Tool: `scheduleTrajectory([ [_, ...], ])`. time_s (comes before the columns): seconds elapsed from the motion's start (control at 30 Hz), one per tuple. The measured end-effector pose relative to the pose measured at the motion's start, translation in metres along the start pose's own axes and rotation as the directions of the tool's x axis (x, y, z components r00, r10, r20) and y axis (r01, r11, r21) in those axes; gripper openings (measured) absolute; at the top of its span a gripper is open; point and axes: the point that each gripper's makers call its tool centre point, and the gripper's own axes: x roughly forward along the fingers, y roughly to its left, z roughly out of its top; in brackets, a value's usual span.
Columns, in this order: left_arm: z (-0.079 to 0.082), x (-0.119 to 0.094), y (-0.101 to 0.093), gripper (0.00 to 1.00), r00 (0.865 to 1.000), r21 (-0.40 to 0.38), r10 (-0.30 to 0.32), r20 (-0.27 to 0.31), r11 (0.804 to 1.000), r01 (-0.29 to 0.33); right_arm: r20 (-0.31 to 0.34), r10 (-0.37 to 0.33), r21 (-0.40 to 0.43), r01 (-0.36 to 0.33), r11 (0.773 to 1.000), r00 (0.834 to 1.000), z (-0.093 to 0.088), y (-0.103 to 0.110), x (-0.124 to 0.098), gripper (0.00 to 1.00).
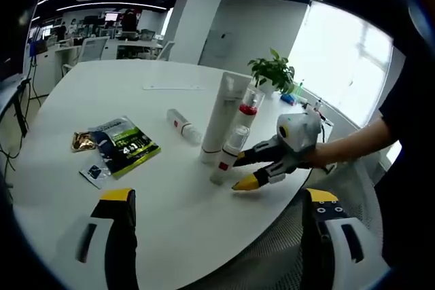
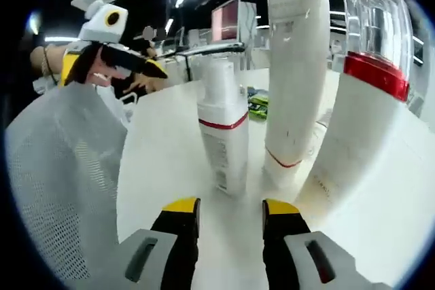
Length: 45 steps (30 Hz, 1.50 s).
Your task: Arrange the skincare products in the storage area until every visible bottle or jar stands upright without overlapping.
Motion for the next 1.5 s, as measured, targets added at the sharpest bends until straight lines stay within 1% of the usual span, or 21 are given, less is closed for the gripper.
scheduleTrajectory([
  [0.1,0.002,0.000,-0.001,0.95,1.000,-0.005,-0.003,0.010,1.000,0.003,0.010,-0.073,0.180,0.070,0.981,0.997,0.008,0.001,0.001,0.38],
  [0.13,0.002,0.001,-0.001,0.95,1.000,-0.007,-0.003,0.013,1.000,0.003,-0.032,-0.108,0.193,0.112,0.975,0.994,0.002,0.000,0.001,0.37],
  [0.2,0.002,0.003,-0.001,0.94,1.000,-0.009,-0.008,0.013,1.000,0.008,-0.025,-0.145,0.242,0.146,0.959,0.989,0.005,0.004,0.003,0.36],
  [0.23,0.001,0.007,0.000,0.94,1.000,-0.004,-0.016,0.001,1.000,0.016,-0.044,-0.164,0.245,0.170,0.955,0.985,0.003,0.003,0.003,0.36],
  [0.3,-0.006,0.017,0.001,0.93,0.998,0.035,-0.050,-0.048,0.998,0.052,-0.105,-0.210,0.218,0.229,0.949,0.972,-0.005,0.001,0.000,0.34],
  [0.37,-0.012,0.029,0.002,0.87,0.992,0.042,-0.096,-0.087,0.994,0.100,-0.116,-0.220,0.232,0.242,0.942,0.968,-0.006,0.006,-0.005,0.31],
  [0.4,-0.019,0.038,-0.003,0.83,0.978,0.031,-0.159,-0.136,0.986,0.165,-0.114,-0.221,0.271,0.244,0.931,0.969,-0.007,0.009,-0.008,0.28],
  [0.43,-0.021,0.044,-0.006,0.80,0.969,0.025,-0.196,-0.153,0.979,0.202,-0.104,-0.215,0.296,0.236,0.926,0.971,-0.007,0.013,-0.010,0.26],
  [0.47,-0.023,0.054,-0.013,0.78,0.952,0.031,-0.253,-0.173,0.965,0.261,-0.098,-0.217,0.298,0.237,0.925,0.971,-0.007,0.016,-0.014,0.25],
  [0.5,-0.022,0.060,-0.018,0.78,0.940,0.025,-0.294,-0.175,0.953,0.303,-0.097,-0.224,0.303,0.243,0.922,0.970,-0.008,0.019,-0.016,0.26],
  [0.53,-0.022,0.068,-0.026,0.77,0.919,-0.003,-0.352,-0.179,0.934,0.358,-0.097,-0.223,0.305,0.242,0.921,0.970,-0.011,0.020,-0.015,0.25],
  [0.6,-0.020,0.082,-0.026,0.72,0.900,-0.025,-0.404,-0.164,0.914,0.405,-0.099,-0.225,0.303,0.245,0.921,0.969,-0.014,0.023,-0.014,0.21],
  [0.73,-0.018,0.094,-0.020,0.59,0.888,0.039,-0.411,-0.205,0.903,0.427,-0.104,-0.244,0.273,0.264,0.925,0.964,-0.014,0.025,-0.014,0.18],
  [0.83,-0.015,0.102,-0.005,0.47,0.891,0.168,-0.384,-0.243,0.888,0.429,-0.121,-0.243,0.229,0.266,0.936,0.962,-0.012,0.025,-0.015,0.16],
  [0.87,-0.015,0.103,-0.002,0.43,0.892,0.171,-0.378,-0.248,0.889,0.425,-0.121,-0.253,0.194,0.273,0.942,0.960,-0.011,0.023,-0.015,0.15],
  [0.97,-0.010,0.113,0.007,0.29,0.903,0.225,-0.346,-0.255,0.887,0.404,-0.129,-0.248,0.179,0.269,0.947,0.960,-0.007,0.026,-0.014,0.17],
  [1.07,-0.011,0.124,0.020,0.15,0.919,0.350,-0.276,-0.282,0.862,0.366,-0.115,-0.265,0.167,0.282,0.945,0.957,0.000,0.026,-0.011,0.16],
  [1.17,-0.019,0.131,0.022,0.10,0.903,0.421,-0.264,-0.340,0.816,0.397,-0.115,-0.282,0.154,0.297,0.942,0.953,0.003,0.026,-0.006,0.16],
  [1.23,-0.020,0.133,0.020,0.09,0.899,0.422,-0.272,-0.344,0.810,0.407,-0.112,-0.286,0.146,0.300,0.943,0.952,0.005,0.026,-0.005,0.16],
  [1.33,-0.020,0.133,0.012,0.08,0.877,0.400,-0.316,-0.362,0.797,0.452,-0.111,-0.294,0.130,0.307,0.943,0.949,0.007,0.025,-0.003,0.15],
  [1.5,-0.026,0.135,0.008,0.10,0.855,0.406,-0.337,-0.393,0.771,0.491,-0.118,-0.299,0.092,0.310,0.946,0.947,0.007,0.019,-0.002,0.15],
])
